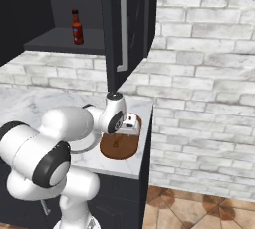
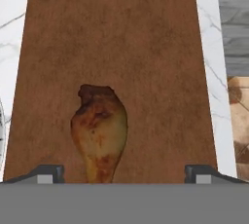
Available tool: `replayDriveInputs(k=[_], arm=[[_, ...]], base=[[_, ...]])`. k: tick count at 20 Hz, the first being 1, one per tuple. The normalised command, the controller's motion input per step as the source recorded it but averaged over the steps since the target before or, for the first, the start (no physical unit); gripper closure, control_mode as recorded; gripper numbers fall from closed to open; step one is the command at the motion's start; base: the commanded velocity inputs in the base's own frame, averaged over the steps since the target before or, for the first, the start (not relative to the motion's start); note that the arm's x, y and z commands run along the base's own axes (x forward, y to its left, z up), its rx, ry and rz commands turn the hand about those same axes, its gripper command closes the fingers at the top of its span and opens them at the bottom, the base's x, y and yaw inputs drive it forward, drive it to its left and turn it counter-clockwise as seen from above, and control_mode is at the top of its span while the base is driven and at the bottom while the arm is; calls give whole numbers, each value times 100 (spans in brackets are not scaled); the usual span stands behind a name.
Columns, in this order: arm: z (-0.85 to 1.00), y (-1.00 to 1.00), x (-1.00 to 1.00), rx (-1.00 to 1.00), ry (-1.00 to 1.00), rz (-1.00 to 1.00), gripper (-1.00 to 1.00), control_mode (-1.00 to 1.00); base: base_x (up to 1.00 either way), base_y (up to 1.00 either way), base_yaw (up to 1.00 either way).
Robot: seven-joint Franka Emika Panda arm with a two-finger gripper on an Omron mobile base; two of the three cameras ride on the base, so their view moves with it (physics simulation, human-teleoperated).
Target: Pick the chicken drumstick from the plate and place it on the cutting board. Then pick the condiment bottle from the cabinet and place it next to the cutting board.
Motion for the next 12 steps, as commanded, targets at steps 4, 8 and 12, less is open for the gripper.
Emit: replayDriveInputs(k=[4, 8, 12], arm=[[31, 16, -26, 0, -8, 0, -100, -100], [29, 22, -24, -1, -7, 0, -100, -100], [29, 21, -24, -3, -4, 0, -100, -100]], base=[[0, 0, 0], [0, 0, 0], [0, 0, 0]])
